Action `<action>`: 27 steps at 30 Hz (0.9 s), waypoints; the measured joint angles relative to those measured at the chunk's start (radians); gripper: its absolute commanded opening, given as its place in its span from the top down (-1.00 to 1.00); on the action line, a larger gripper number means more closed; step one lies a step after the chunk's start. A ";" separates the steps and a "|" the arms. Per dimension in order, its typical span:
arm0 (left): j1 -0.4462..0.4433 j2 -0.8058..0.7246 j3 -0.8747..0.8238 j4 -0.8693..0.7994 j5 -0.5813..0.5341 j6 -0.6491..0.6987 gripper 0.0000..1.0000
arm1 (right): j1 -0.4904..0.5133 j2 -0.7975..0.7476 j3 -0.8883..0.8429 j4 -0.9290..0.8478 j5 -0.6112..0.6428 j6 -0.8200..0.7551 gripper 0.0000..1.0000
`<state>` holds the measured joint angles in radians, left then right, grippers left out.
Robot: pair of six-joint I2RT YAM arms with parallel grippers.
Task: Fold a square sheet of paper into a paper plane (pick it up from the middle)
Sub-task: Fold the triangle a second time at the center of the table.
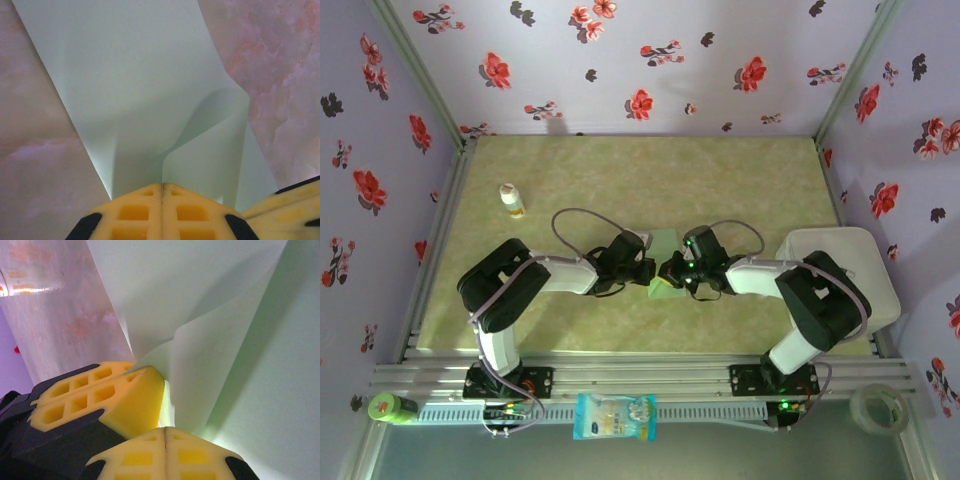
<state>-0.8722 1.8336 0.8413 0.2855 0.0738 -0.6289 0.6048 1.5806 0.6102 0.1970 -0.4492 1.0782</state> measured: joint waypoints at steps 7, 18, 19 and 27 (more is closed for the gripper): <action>0.000 0.000 0.000 0.000 0.001 0.000 0.98 | -0.029 0.038 0.004 0.016 -0.016 -0.004 1.00; 0.016 0.013 0.001 0.022 0.036 0.001 0.98 | -0.084 0.031 -0.019 0.005 -0.049 -0.031 1.00; 0.017 0.013 0.001 0.025 0.039 0.000 0.98 | -0.087 0.015 -0.017 -0.008 -0.049 -0.038 1.00; 0.019 0.013 0.001 0.025 0.044 0.001 0.98 | -0.100 -0.020 0.072 -0.075 -0.049 -0.084 1.00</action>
<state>-0.8528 1.8469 0.8425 0.3107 0.1177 -0.6281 0.5053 1.5608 0.6827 0.1219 -0.4984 0.9943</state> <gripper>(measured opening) 0.048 0.046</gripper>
